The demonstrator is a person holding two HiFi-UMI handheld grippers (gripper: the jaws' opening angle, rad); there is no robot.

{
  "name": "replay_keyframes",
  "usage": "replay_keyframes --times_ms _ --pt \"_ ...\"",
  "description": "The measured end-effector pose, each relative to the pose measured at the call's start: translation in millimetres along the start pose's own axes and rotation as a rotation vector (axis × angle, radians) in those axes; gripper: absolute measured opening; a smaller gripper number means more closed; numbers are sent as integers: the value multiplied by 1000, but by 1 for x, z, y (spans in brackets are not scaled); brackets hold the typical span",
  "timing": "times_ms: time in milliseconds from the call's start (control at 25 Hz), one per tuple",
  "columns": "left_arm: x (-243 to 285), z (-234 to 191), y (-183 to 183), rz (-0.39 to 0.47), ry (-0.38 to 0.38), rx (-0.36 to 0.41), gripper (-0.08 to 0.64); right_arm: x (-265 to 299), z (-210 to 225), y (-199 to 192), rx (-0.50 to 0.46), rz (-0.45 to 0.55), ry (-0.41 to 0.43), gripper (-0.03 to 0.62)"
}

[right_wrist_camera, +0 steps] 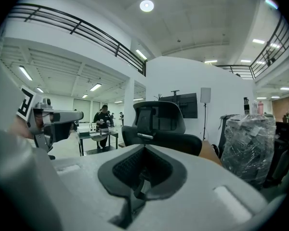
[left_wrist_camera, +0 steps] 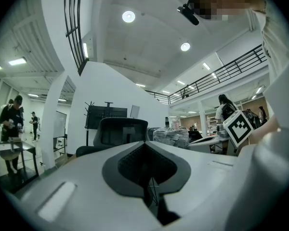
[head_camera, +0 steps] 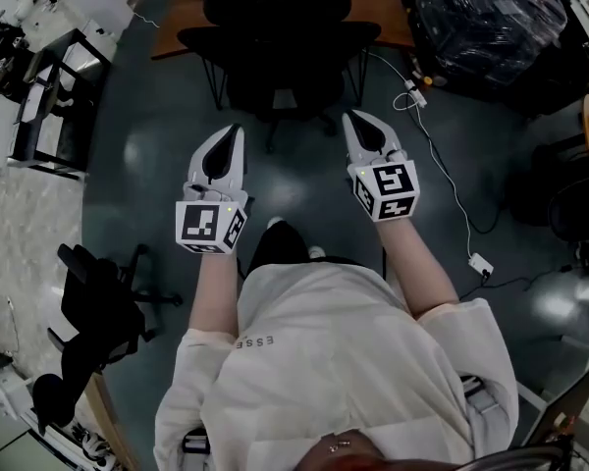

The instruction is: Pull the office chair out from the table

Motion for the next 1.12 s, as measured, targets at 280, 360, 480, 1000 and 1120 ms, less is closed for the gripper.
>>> replay_keyframes --times_ms 280,360,480,1000,1120 --pt "72 -56 5 13 -50 3 17 65 24 31 -34 14 -28 -8" --pt "93 -76 12 22 -66 15 17 87 27 44 -63 23 -38 -8" --pt "124 -104 29 32 -97 62 17 113 32 71 -134 48 -55 -8" --pt "208 -140 94 -36 -177 687 18 156 58 171 -574 67 -61 51" --pt "223 -132 97 -124 -198 916 144 171 58 181 -695 12 -19 176"
Point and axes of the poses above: the fingertips, and each gripper's own axes: x forward along the fingers, z to its right, y out of its top, the point moved 8 cm from there along -x, backward along the fingers, and after that the axes turned 6 degrees about -z, right-handed, at the moved point
